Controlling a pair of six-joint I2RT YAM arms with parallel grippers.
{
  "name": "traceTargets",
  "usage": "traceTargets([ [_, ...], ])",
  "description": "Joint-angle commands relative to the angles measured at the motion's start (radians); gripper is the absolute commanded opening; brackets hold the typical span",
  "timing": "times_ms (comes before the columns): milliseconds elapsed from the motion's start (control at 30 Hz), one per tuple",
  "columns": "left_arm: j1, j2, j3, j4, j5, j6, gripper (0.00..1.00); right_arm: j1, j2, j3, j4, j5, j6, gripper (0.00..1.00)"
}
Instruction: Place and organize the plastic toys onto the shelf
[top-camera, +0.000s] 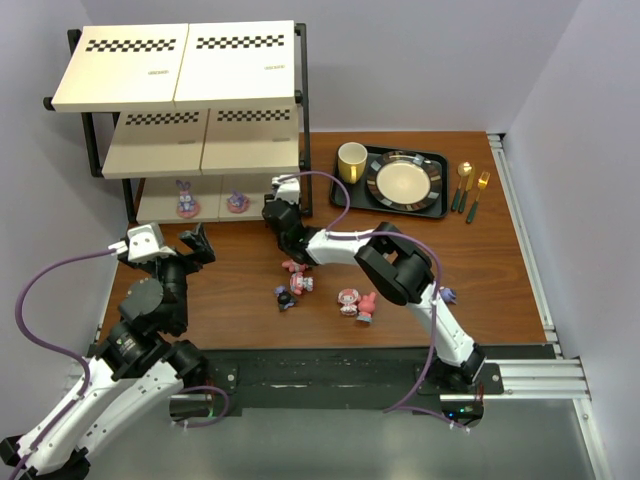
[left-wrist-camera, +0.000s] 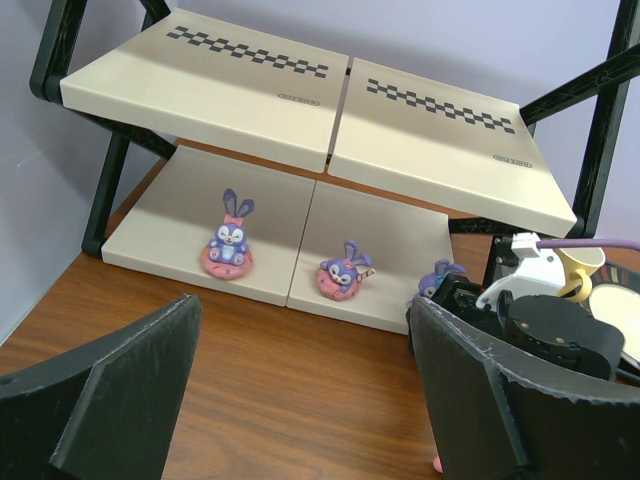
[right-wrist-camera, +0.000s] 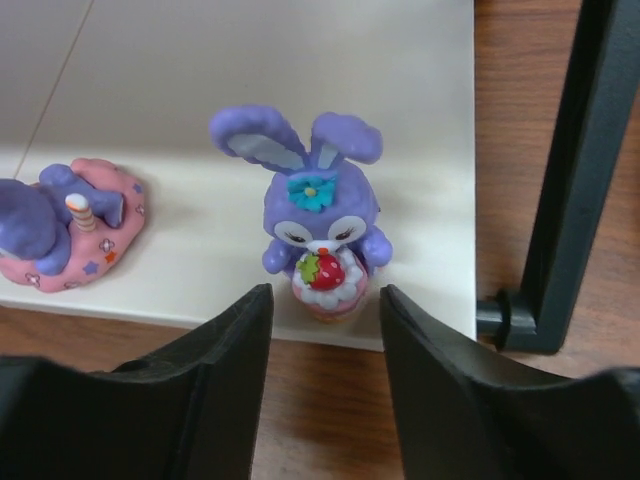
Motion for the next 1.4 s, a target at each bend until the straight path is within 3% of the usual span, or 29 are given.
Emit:
traceTargets([
  [0, 0.006, 0.003, -0.01, 0.043, -0.006, 0.016, 0.9, -0.001, -0.078, -0.074, -0.012, -0.02, 0.032, 0.57],
  [300, 0.011, 0.046, -0.004, 0.031, 0.033, 0.005, 0.9, 0.008, -0.277, -0.271, 0.045, -0.126, -0.003, 0.76],
  [467, 0.012, 0.078, 0.004, 0.019, 0.062, -0.001, 0.9, 0.009, -0.426, -0.421, 0.048, -0.247, -0.013, 0.81],
  [633, 0.014, 0.123, 0.007, 0.01, 0.109, -0.01, 0.9, 0.005, -0.616, -0.525, -0.087, -0.327, -0.074, 0.85],
  [1067, 0.014, 0.35, 0.059, -0.049, 0.361, -0.084, 0.92, -0.084, -0.965, -0.723, -0.435, -0.51, -0.137, 0.87],
  [1367, 0.014, 0.512, 0.036, -0.067, 0.533, -0.317, 0.91, -0.147, -1.062, -0.82, -0.495, -0.642, -0.201, 0.84],
])
